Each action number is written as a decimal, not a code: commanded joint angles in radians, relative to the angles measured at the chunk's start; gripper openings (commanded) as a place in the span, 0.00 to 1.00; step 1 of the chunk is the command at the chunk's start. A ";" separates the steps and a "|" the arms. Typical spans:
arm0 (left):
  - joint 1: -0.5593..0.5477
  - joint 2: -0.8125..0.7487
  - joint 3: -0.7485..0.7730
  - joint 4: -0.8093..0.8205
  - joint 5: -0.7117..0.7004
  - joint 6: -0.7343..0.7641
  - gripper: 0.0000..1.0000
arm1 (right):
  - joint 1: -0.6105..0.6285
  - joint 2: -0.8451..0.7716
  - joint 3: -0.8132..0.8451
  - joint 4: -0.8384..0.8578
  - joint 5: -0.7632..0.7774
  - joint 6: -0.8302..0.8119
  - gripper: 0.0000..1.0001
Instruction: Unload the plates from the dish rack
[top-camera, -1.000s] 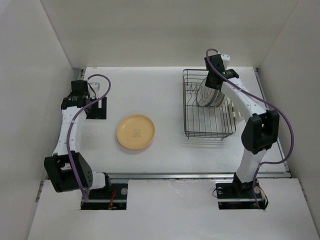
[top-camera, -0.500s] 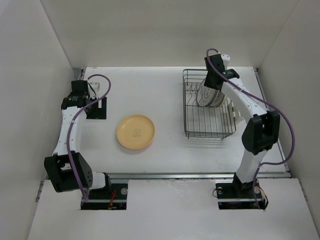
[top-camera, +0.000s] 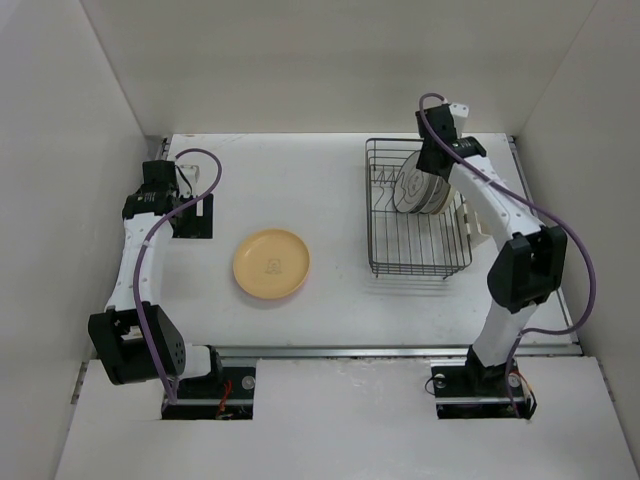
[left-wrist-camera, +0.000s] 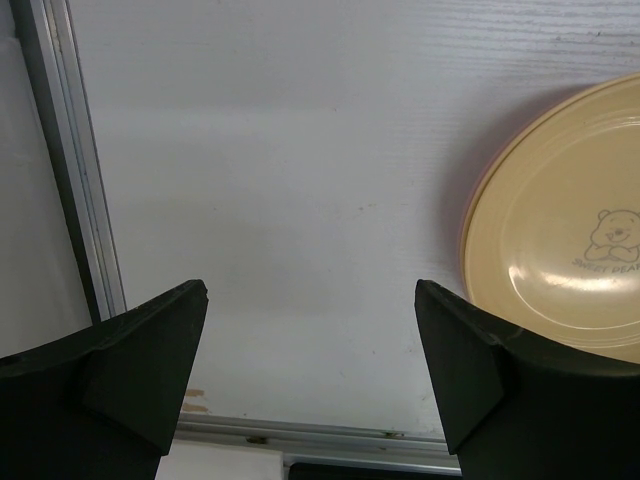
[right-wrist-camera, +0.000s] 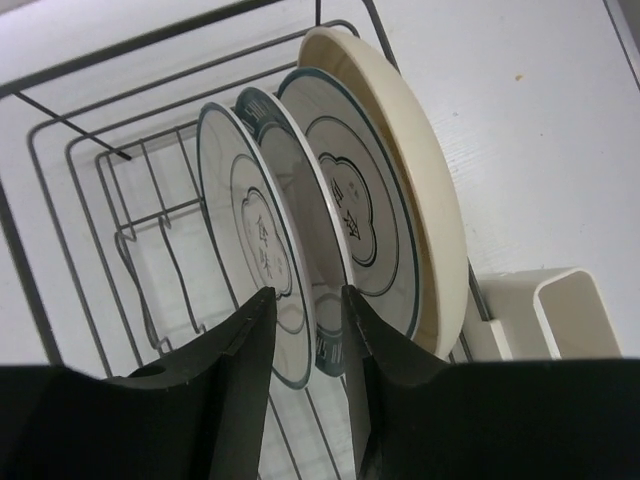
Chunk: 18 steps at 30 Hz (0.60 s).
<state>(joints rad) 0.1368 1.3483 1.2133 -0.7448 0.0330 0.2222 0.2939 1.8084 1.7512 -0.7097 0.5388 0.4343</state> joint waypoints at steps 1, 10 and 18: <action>-0.003 -0.017 0.023 0.009 -0.004 0.003 0.83 | -0.002 0.045 0.008 0.015 -0.002 -0.026 0.37; -0.003 -0.026 0.012 0.009 -0.013 0.003 0.83 | -0.002 0.117 0.028 0.015 0.007 -0.026 0.31; -0.003 -0.026 0.012 0.009 -0.022 0.012 0.83 | 0.008 0.063 0.073 0.003 0.035 -0.084 0.00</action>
<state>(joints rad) 0.1368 1.3483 1.2133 -0.7444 0.0208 0.2241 0.3012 1.9362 1.7626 -0.7136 0.5159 0.3836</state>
